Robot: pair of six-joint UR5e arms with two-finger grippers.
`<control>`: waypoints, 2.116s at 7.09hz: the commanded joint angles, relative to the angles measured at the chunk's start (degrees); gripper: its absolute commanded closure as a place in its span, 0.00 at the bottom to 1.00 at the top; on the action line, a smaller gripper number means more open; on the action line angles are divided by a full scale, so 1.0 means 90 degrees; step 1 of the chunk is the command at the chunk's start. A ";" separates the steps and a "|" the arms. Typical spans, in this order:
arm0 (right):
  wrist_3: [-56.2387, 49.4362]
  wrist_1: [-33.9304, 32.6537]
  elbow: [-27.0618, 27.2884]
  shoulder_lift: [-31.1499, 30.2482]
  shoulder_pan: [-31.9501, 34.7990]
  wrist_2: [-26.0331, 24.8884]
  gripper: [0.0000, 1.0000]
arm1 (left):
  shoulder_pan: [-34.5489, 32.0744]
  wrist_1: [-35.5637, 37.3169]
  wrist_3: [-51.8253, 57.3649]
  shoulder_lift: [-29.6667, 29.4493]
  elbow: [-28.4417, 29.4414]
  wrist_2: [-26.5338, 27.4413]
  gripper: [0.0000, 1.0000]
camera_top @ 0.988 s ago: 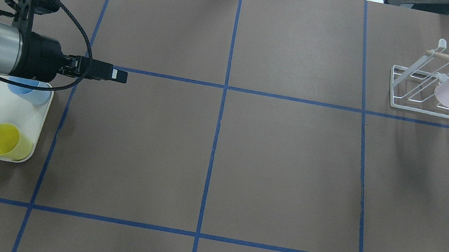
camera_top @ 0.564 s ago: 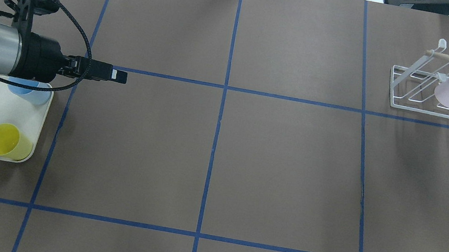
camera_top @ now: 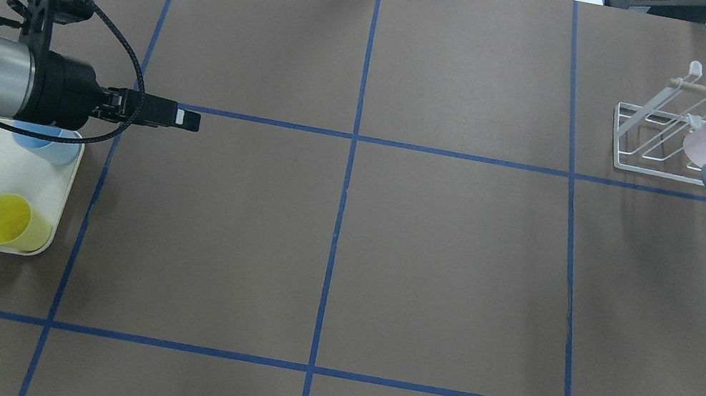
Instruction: Transfer IKEA cup to right arm and place on rack
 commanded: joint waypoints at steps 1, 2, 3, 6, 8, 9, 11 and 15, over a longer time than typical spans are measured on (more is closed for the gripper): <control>0.0074 0.0051 -0.0055 0.0015 -0.0119 -0.0023 1.00 | 0.0000 0.0000 0.0000 0.0000 -0.0001 -0.0007 0.00; 0.0074 0.0051 -0.0123 0.0015 -0.0159 -0.0023 1.00 | 0.0000 0.0000 0.0000 0.0000 -0.0011 -0.0007 0.00; 0.0055 0.0051 -0.0134 -0.0033 -0.0159 -0.0032 1.00 | 0.0000 -0.0009 0.0000 0.0009 -0.0001 -0.0007 0.00; 0.0074 0.0041 -0.0182 -0.0033 -0.0354 -0.0285 0.96 | 0.0000 -0.0010 0.0000 0.0009 -0.0011 -0.0007 0.00; 0.0016 0.0041 -0.0328 -0.0033 -0.0490 -0.0490 0.67 | 0.0000 -0.0019 -0.0010 0.0009 -0.0011 -0.0007 0.00; 0.0044 0.0051 -0.0368 -0.0024 -0.0501 -0.0540 0.48 | 0.0000 -0.0019 -0.0010 0.0019 -0.0011 -0.0007 0.00; 0.0015 0.0051 -0.0368 -0.0043 -0.0511 -0.0560 0.08 | 0.0010 -0.0029 -0.0010 0.0019 -0.0011 -0.0007 0.00; 0.0113 0.0041 -0.0155 0.0035 -0.0511 -0.0531 0.04 | -0.0019 -0.0019 0.0019 0.0039 -0.0020 -0.0016 0.00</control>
